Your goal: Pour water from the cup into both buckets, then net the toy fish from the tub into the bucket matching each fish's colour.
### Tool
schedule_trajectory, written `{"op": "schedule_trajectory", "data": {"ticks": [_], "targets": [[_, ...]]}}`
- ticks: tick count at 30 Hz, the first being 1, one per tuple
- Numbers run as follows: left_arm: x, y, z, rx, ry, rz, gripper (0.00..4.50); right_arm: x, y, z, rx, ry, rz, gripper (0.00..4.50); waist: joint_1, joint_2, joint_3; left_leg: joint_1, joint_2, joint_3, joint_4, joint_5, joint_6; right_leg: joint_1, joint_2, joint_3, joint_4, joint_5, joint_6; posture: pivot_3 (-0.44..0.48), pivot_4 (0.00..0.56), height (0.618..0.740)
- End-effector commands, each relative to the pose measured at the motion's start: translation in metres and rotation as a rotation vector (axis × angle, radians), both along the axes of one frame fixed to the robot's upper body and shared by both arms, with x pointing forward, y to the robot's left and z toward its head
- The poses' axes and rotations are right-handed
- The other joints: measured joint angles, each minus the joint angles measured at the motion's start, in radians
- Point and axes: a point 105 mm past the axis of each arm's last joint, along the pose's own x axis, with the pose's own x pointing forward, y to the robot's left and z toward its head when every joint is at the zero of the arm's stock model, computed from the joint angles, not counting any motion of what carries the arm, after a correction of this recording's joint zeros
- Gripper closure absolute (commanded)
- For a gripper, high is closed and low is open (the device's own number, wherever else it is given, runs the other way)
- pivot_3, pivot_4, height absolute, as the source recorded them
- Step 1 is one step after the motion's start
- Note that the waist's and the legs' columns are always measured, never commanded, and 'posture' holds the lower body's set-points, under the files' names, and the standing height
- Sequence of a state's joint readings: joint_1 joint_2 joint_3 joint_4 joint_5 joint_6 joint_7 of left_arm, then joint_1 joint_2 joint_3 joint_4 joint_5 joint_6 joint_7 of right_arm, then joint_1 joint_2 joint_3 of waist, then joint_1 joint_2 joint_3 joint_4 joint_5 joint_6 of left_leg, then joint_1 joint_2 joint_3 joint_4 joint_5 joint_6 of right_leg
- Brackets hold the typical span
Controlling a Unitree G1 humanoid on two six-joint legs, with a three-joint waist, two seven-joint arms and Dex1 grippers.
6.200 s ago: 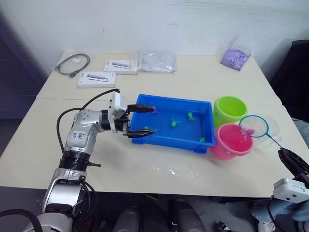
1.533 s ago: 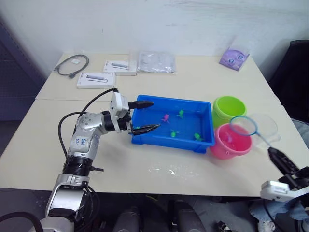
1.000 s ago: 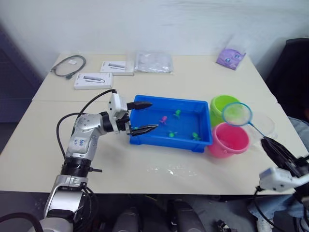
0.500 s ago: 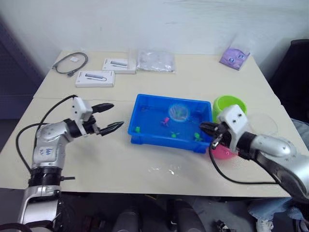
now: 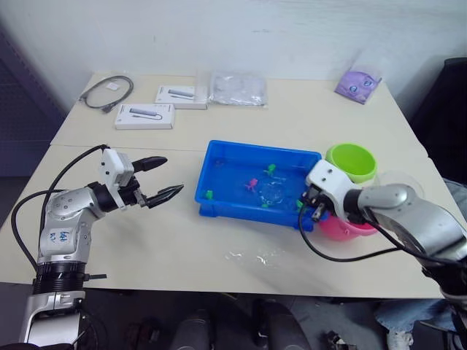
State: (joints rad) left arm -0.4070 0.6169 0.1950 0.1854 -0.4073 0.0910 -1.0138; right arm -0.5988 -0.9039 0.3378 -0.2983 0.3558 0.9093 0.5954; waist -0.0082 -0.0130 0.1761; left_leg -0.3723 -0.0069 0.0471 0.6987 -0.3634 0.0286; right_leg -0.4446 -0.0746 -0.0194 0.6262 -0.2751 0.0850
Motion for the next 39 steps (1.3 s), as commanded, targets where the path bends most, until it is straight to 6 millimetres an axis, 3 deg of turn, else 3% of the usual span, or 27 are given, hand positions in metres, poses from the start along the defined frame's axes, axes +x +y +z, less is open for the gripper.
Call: {"op": "schedule_trajectory", "data": {"ticks": [1,5,9,19,25,32,39], "targets": [[-0.003,-0.005,0.009,-0.002,-0.037,-0.016,0.01,0.009,0.014,0.008,0.006,-0.046,0.039,4.5,0.001,0.0,0.0,0.0,0.0,0.0,0.0,0.0,0.0,0.0,0.0,0.0,0.0,0.0,0.0,0.0,0.15,0.74],[-0.005,-0.009,0.007,0.001,-0.036,-0.023,0.01,0.015,0.027,0.011,0.051,-0.061,0.068,4.5,0.002,0.0,0.0,0.0,0.0,0.0,0.0,0.0,-0.001,0.0,0.0,-0.001,0.002,0.0,0.0,0.0,0.15,0.74],[-0.006,-0.01,0.007,0.003,-0.034,-0.025,0.01,0.014,0.027,0.021,0.12,-0.074,0.067,4.5,0.006,0.0,0.0,-0.001,0.0,0.0,0.0,0.0,0.0,0.0,0.0,-0.002,0.002,0.0,0.0,0.0,0.15,0.74],[-0.004,-0.015,0.005,-0.001,-0.029,-0.067,0.01,-0.032,0.009,0.054,0.316,-0.114,0.167,4.5,0.007,0.0,0.0,-0.002,0.0,-0.001,0.0,0.0,0.0,0.0,-0.001,-0.004,0.002,0.0,0.0,0.0,0.15,0.74],[0.003,-0.031,0.008,-0.01,-0.034,-0.138,0.01,-0.058,-0.016,0.063,0.332,-0.238,0.119,4.5,0.011,0.0,0.0,-0.002,0.0,-0.001,0.0,0.0,0.0,0.001,0.0,-0.004,0.002,0.0,0.001,0.0,0.15,0.74],[0.0,-0.069,0.017,-0.014,-0.054,-0.331,0.01,-0.101,-0.058,0.063,0.311,-0.36,-0.021,4.5,0.03,0.0,0.0,-0.002,-0.001,0.0,0.0,0.0,0.0,0.001,0.001,-0.003,0.001,0.001,0.002,0.0,0.15,0.74],[0.006,-0.101,0.022,-0.052,-0.066,-0.467,0.01,-0.146,-0.117,0.051,0.232,-0.472,-0.216,4.5,0.035,0.0,0.0,0.005,-0.001,0.002,0.0,-0.001,0.002,0.007,0.004,0.0,0.001,0.002,0.003,0.0,0.15,0.74]]}}
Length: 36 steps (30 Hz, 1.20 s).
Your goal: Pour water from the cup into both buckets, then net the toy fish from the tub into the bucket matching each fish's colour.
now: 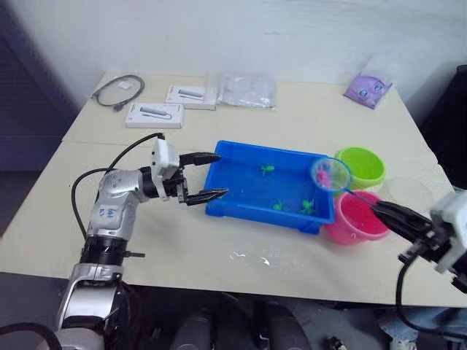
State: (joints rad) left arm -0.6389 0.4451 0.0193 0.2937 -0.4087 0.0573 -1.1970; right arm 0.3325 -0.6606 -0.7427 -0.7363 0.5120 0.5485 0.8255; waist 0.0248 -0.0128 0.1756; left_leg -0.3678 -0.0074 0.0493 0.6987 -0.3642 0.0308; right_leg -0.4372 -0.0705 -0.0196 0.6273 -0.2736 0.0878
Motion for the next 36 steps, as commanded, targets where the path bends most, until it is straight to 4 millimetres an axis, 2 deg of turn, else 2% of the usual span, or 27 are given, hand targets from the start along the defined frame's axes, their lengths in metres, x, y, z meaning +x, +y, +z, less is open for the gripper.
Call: {"op": "schedule_trajectory", "data": {"ticks": [1,3,7,9,13,17,19,21,23,29,36], "targets": [[0.002,-0.015,0.006,-0.023,-0.022,-0.073,0.01,-0.024,-0.032,0.009,-0.102,-0.121,-0.129,4.5,0.001,0.0,0.0,0.0,0.0,0.0,0.0,0.0,0.001,0.001,0.0,0.0,0.0,0.0,0.0,0.0,0.15,0.74],[0.002,-0.02,0.004,-0.026,-0.018,-0.096,0.01,-0.032,-0.044,0.004,-0.163,-0.138,-0.178,4.5,-0.002,0.0,0.0,0.002,0.0,0.0,0.0,-0.001,0.001,0.003,0.001,0.0,-0.001,0.0,0.0,0.0,0.15,0.74],[0.003,-0.027,0.003,-0.034,-0.014,-0.121,0.01,-0.042,-0.052,-0.012,-0.338,-0.167,-0.162,4.5,-0.016,0.0,0.0,0.011,0.0,0.003,-0.002,-0.002,0.003,0.011,0.001,0.003,-0.004,0.0,0.001,0.0,0.15,0.74],[0.003,-0.03,0.003,-0.037,-0.013,-0.13,0.01,-0.043,-0.055,-0.013,-0.449,-0.24,-0.163,4.5,-0.024,0.0,0.0,0.013,0.0,0.003,-0.002,-0.003,0.005,0.011,0.001,0.004,-0.005,0.0,0.0,0.0,0.15,0.74],[0.001,-0.035,0.003,-0.045,-0.007,-0.136,0.01,-0.041,-0.065,-0.023,-0.702,-0.347,-0.171,4.5,-0.027,0.0,0.0,0.014,0.0,0.004,-0.002,-0.001,0.001,0.011,0.001,0.006,-0.004,0.0,0.0,0.0,0.15,0.74],[0.0,-0.036,0.006,-0.071,-0.011,-0.114,0.01,-0.036,-0.067,-0.04,-1.001,-0.408,-0.096,4.5,-0.026,0.0,0.0,0.014,0.0,0.005,-0.002,-0.001,0.001,0.011,0.0,0.007,-0.004,0.0,0.0,0.0,0.15,0.74],[-0.003,-0.037,0.007,-0.076,-0.01,-0.11,0.01,-0.031,-0.065,-0.041,-1.083,-0.471,-0.075,4.5,-0.027,0.0,0.0,0.014,0.0,0.005,-0.002,-0.001,0.0,0.01,0.0,0.007,-0.004,0.0,0.0,0.0,0.15,0.74],[-0.005,-0.038,0.007,-0.079,-0.008,-0.105,0.01,-0.025,-0.065,-0.034,-1.191,-0.555,-0.083,4.5,-0.028,0.0,0.0,0.014,0.0,0.005,-0.002,-0.001,0.0,0.01,0.0,0.008,-0.003,0.0,0.0,0.0,0.15,0.74],[-0.005,-0.038,0.008,-0.082,-0.007,-0.098,0.01,-0.02,-0.064,-0.031,-1.238,-0.621,-0.084,4.5,-0.027,0.0,0.0,0.014,0.0,0.006,-0.002,-0.001,-0.001,0.01,0.0,0.008,-0.002,0.0,-0.001,0.0,0.15,0.74],[-0.007,-0.038,0.01,-0.092,-0.012,-0.066,0.01,-0.015,-0.063,-0.04,-1.354,-0.73,-0.031,4.5,-0.025,0.0,0.0,0.014,0.0,0.006,-0.002,0.0,-0.001,0.01,0.0,0.008,-0.002,-0.001,-0.002,0.0,0.15,0.74],[-0.008,-0.035,0.013,-0.088,-0.013,-0.034,0.01,-0.009,-0.09,-0.04,-1.402,-0.725,-0.141,4.5,-0.027,0.0,0.0,0.015,0.0,0.007,-0.002,0.0,-0.001,0.01,0.0,0.009,-0.002,-0.001,-0.002,0.0,0.15,0.74]]}}
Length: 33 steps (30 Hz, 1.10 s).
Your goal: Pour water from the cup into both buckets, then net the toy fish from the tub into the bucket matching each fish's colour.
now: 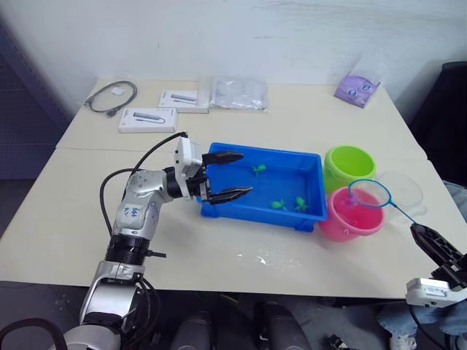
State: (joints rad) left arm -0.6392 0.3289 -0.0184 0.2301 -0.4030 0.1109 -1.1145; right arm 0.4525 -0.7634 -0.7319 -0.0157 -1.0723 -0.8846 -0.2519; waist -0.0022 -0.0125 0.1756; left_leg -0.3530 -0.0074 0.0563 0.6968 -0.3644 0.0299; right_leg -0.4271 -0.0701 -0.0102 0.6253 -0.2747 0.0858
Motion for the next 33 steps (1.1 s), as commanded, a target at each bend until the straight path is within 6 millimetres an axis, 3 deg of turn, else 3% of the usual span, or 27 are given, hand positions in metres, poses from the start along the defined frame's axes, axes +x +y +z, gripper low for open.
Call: {"op": "schedule_trajectory", "data": {"ticks": [1,4,8,10,16,18,23,27,30,33], "targets": [[-0.005,0.003,0.01,-0.007,-0.04,0.007,0.01,0.001,-0.016,0.008,-0.004,-0.077,-0.062,4.5,-0.001,0.0,0.0,0.0,0.0,0.0,0.0,0.0,0.0,0.0,0.0,0.0,0.0,0.0,0.0,0.0,0.15,0.74],[-0.006,0.005,0.012,-0.004,-0.043,0.011,0.01,0.0,-0.015,0.009,0.042,-0.085,-0.055,4.5,-0.001,0.0,0.0,0.0,0.001,0.0,-0.001,0.0,0.0,0.0,0.001,0.0,0.0,0.0,0.0,0.0,0.15,0.74],[-0.006,0.007,0.013,0.0,-0.044,0.021,0.01,0.0,0.001,0.013,0.147,-0.064,0.011,4.5,-0.002,0.0,0.0,0.001,0.001,0.0,-0.001,0.0,0.0,0.0,0.001,0.0,0.0,0.0,0.0,0.0,0.15,0.74],[-0.005,0.009,0.012,0.005,-0.041,0.033,0.01,-0.001,0.013,0.013,0.264,-0.004,0.051,4.5,-0.003,0.0,0.0,0.001,0.001,0.0,-0.001,0.0,0.0,0.0,0.001,0.001,0.0,0.0,0.0,0.0,0.15,0.74],[-0.002,0.026,0.005,0.028,-0.019,0.09,0.01,0.013,0.065,0.027,0.933,0.348,0.178,4.5,-0.009,0.0,0.0,0.002,0.002,0.0,-0.001,0.0,0.001,0.001,0.001,0.001,0.0,0.0,0.0,0.0,0.15,0.74],[-0.001,0.029,0.004,0.034,-0.017,0.1,0.01,0.016,0.076,0.031,0.984,0.431,0.214,4.5,-0.009,0.0,0.0,0.002,0.002,-0.001,0.0,-0.001,0.002,0.001,0.0,0.0,0.001,0.0,0.0,0.0,0.15,0.74],[0.002,0.046,0.002,0.071,-0.017,0.143,0.01,0.056,0.1,0.051,1.123,0.636,0.164,4.5,-0.005,0.0,0.001,0.001,0.002,-0.002,0.001,-0.001,0.002,0.0,-0.003,-0.001,0.001,0.0,0.0,0.0,0.15,0.74],[0.003,0.053,0.002,0.078,-0.02,0.164,0.01,0.067,0.119,0.048,1.409,0.86,0.037,4.5,0.007,0.0,0.001,-0.002,0.003,-0.009,0.0,0.0,-0.001,-0.001,-0.003,-0.009,0.0,-0.001,-0.002,0.0,0.15,0.74],[0.003,0.055,0.002,0.076,-0.023,0.177,0.01,0.072,0.143,0.049,1.611,1.05,0.013,4.5,0.01,0.0,0.001,-0.005,0.002,-0.013,0.0,0.0,-0.002,-0.002,-0.005,-0.012,-0.002,-0.002,-0.003,0.0,0.15,0.74],[0.002,0.057,0.001,0.073,-0.023,0.182,0.01,0.079,0.153,0.04,1.685,1.152,-0.122,4.5,0.005,0.0,0.001,-0.006,0.002,-0.013,0.0,0.0,-0.001,-0.001,-0.006,-0.012,-0.003,-0.001,-0.003,0.0,0.15,0.74]]}}
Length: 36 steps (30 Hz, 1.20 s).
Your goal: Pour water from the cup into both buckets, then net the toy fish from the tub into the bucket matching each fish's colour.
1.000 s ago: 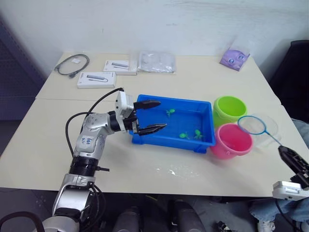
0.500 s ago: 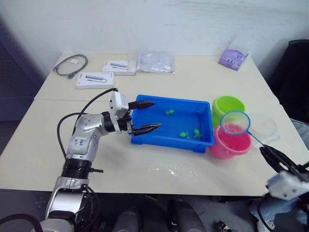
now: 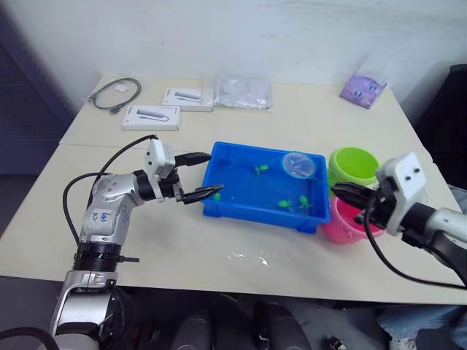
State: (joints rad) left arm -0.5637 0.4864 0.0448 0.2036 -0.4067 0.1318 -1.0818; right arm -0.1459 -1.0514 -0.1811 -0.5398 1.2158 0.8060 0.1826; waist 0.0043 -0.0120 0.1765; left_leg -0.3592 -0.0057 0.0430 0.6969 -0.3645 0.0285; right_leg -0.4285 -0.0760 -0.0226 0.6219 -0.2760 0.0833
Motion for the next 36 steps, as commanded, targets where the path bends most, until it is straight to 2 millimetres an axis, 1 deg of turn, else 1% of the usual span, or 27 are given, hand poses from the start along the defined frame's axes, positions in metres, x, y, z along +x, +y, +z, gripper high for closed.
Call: {"op": "schedule_trajectory", "data": {"ticks": [1,4,6,9,12,13,16,24,31,36], "targets": [[-0.003,0.004,0.009,-0.01,-0.048,0.008,0.01,0.003,0.009,-0.008,0.066,0.176,-0.04,4.5,-0.001,0.0,0.0,0.0,0.0,0.0,0.0,0.0,0.0,0.0,0.0,0.0,0.0,0.0,0.0,0.0,0.15,0.74],[-0.005,0.006,0.007,-0.01,-0.048,0.013,0.01,0.012,0.009,-0.009,0.152,0.294,-0.111,4.5,-0.004,0.0,0.0,-0.002,0.0,-0.001,0.0,0.0,0.001,0.0,-0.001,-0.001,-0.002,0.0,0.0,0.0,0.15,0.74],[-0.006,0.007,0.006,-0.01,-0.048,0.016,0.01,0.013,0.01,-0.008,0.169,0.339,-0.12,4.5,-0.004,0.0,0.0,-0.003,0.0,-0.001,0.0,0.0,0.001,-0.001,-0.001,-0.002,-0.002,0.0,0.0,0.0,0.15,0.74],[-0.006,0.006,0.005,-0.011,-0.05,0.018,0.01,0.013,0.013,-0.008,0.237,0.435,-0.147,4.5,-0.004,0.0,0.0,-0.009,0.0,-0.002,0.002,0.0,0.001,-0.007,-0.001,-0.003,-0.001,0.0,0.001,0.0,0.15,0.74],[-0.007,0.006,0.005,-0.012,-0.053,0.023,0.01,0.014,0.008,-0.014,0.209,0.487,-0.183,4.5,-0.005,0.0,0.0,-0.011,0.0,-0.002,0.002,0.0,0.001,-0.007,-0.001,-0.004,-0.001,0.001,0.001,0.0,0.15,0.74],[-0.007,0.006,0.004,-0.012,-0.054,0.024,0.01,0.016,0.007,-0.016,0.23,0.499,-0.192,4.5,-0.004,0.0,0.0,-0.011,0.0,-0.002,0.002,0.0,0.002,-0.008,-0.001,-0.004,-0.001,0.001,0.001,0.0,0.15,0.74],[-0.008,0.006,0.003,-0.014,-0.053,0.027,0.01,0.02,0.006,-0.016,0.264,0.511,-0.198,4.5,-0.005,0.0,0.0,-0.011,0.0,-0.002,0.002,0.0,0.002,-0.007,-0.001,-0.004,-0.002,0.001,0.001,0.0,0.15,0.74],[-0.011,0.004,0.001,-0.021,-0.051,0.024,0.01,0.018,-0.008,-0.026,0.226,0.56,-0.245,4.5,-0.005,0.0,0.0,-0.012,0.0,-0.002,0.002,0.0,0.003,-0.008,-0.001,-0.004,-0.002,0.001,0.002,0.0,0.15,0.74],[-0.014,0.001,-0.001,-0.031,-0.048,0.008,0.01,0.02,-0.024,-0.027,0.236,0.543,-0.351,4.5,-0.004,0.0,0.0,-0.012,0.0,-0.002,0.002,0.0,0.003,-0.008,-0.001,-0.004,-0.002,0.001,0.002,0.0,0.15,0.74],[-0.014,-0.002,-0.002,-0.032,-0.044,-0.002,0.01,0.022,-0.028,-0.025,0.21,0.529,-0.397,4.5,-0.005,0.0,0.0,-0.012,0.0,-0.002,0.002,0.0,0.003,-0.008,-0.001,-0.004,-0.002,0.001,0.002,0.0,0.15,0.74]]}}
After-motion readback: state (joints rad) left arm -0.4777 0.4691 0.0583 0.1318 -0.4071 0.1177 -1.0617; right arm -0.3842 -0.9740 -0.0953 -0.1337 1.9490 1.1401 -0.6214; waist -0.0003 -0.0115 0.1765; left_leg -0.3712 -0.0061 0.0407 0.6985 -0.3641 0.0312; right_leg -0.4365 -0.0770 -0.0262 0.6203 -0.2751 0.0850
